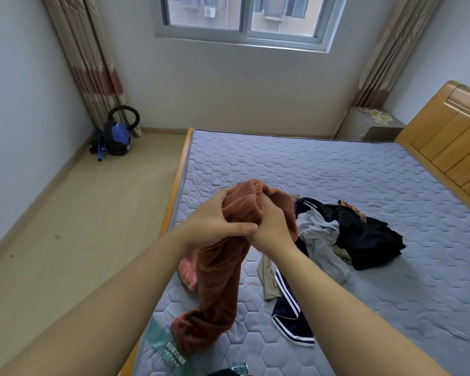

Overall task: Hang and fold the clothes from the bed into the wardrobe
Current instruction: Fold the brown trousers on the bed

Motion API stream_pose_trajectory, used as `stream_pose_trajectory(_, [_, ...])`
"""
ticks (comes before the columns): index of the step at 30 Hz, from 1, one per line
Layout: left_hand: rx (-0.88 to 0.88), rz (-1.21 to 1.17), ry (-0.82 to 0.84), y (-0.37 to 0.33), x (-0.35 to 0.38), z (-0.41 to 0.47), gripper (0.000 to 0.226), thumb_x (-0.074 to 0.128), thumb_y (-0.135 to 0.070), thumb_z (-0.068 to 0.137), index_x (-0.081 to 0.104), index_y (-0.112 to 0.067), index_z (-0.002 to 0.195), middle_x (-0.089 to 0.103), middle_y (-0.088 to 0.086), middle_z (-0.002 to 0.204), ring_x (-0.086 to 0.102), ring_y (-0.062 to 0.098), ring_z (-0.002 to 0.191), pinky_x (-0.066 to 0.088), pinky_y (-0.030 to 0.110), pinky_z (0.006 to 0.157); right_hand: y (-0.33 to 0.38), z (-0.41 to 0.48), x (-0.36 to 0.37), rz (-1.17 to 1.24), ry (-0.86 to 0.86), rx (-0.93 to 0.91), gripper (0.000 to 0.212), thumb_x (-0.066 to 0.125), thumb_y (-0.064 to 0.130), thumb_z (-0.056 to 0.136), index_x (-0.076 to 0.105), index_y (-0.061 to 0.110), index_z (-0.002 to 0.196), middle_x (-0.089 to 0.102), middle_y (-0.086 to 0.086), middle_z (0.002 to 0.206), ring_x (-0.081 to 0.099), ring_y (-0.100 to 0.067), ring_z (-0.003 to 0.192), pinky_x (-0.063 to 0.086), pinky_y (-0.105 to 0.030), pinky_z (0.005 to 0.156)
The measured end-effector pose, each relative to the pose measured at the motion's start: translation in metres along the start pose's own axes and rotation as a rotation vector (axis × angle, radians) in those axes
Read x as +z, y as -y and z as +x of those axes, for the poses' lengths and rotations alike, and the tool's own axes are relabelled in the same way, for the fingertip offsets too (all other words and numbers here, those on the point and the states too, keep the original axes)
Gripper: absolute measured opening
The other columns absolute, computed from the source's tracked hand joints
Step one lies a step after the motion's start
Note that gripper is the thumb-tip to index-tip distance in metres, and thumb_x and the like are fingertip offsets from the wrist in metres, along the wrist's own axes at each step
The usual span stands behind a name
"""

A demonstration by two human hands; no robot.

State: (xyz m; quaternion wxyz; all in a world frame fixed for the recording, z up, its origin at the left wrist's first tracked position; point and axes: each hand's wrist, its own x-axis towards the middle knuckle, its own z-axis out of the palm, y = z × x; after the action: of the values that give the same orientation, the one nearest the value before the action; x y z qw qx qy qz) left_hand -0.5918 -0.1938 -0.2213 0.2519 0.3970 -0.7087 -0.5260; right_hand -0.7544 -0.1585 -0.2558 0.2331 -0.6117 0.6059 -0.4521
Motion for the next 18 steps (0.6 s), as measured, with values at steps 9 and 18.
stream_pose_trajectory(9, [0.086, -0.126, -0.100, -0.019, -0.003, 0.016, 0.023, 0.057, -0.012, 0.102, 0.072, -0.027, 0.113, 0.077, -0.010, 0.106, 0.071, 0.009, 0.105, 0.054, 0.023, 0.091, -0.006, -0.005, -0.025, -0.106, 0.168, 0.101, 0.047, 0.071, 0.057, 0.081, 0.051, 0.041, 0.120, 0.071, 0.015, 0.096, 0.067, 0.001, 0.092, 0.056, -0.032, 0.085])
stream_pose_trajectory(18, [0.122, -0.090, -0.009, -0.087, -0.058, 0.015, 0.016, 0.053, -0.020, 0.105, 0.067, -0.024, 0.109, 0.077, -0.014, 0.090, 0.071, 0.003, 0.090, 0.056, 0.019, 0.085, 0.021, 0.027, -0.050, -0.103, 0.067, -0.073, 0.068, 0.073, 0.048, 0.083, 0.042, 0.041, 0.143, 0.049, 0.005, 0.139, 0.045, -0.014, 0.130, 0.040, -0.036, 0.107])
